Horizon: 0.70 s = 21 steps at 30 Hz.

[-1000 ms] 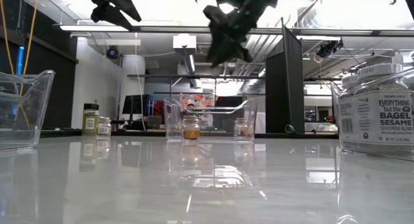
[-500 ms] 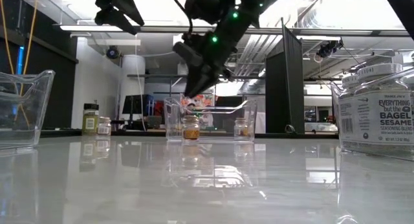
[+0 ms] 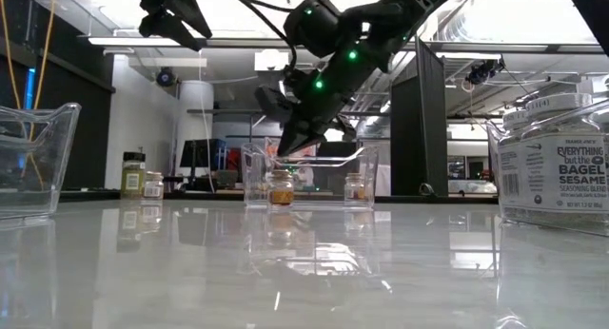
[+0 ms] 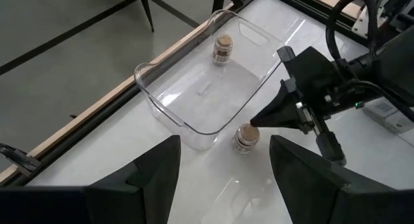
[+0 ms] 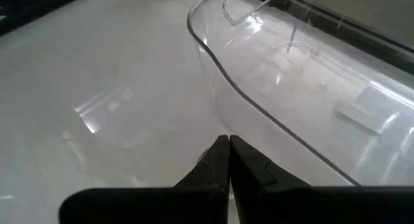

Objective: Sort spices by type
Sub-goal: Put the brown seasoning bottle into the top transparent bin

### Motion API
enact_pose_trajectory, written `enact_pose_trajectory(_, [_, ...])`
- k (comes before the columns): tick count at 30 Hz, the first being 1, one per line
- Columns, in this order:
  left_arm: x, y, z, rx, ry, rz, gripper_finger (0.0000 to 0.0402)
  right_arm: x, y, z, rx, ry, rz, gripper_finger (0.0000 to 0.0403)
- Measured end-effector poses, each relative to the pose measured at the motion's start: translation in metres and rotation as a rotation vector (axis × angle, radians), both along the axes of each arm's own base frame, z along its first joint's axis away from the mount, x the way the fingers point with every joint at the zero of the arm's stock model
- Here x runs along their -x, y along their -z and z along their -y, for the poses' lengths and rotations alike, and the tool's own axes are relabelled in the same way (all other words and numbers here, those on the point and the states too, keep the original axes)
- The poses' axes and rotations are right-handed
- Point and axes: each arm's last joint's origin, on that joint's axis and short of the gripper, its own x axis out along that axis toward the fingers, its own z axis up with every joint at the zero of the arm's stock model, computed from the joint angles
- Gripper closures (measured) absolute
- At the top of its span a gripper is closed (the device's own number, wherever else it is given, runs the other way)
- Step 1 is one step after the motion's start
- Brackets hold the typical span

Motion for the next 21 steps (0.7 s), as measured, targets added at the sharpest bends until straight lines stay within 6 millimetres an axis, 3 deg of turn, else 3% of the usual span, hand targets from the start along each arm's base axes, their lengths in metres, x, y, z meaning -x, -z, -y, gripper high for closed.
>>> enact_pose_trajectory(14, [0.0, 0.0, 0.0, -0.001, -0.002, 0.0, 0.0177, -0.004, 0.024, 0.007, -0.01, -0.046, -0.068, 0.0402])
enact_pose_trajectory(21, [0.0, 0.0, 0.0, 0.0, -0.002, 0.0, 0.0177, 0.005, 0.017, -0.018, -0.097, -0.26, -0.199, 0.0403])
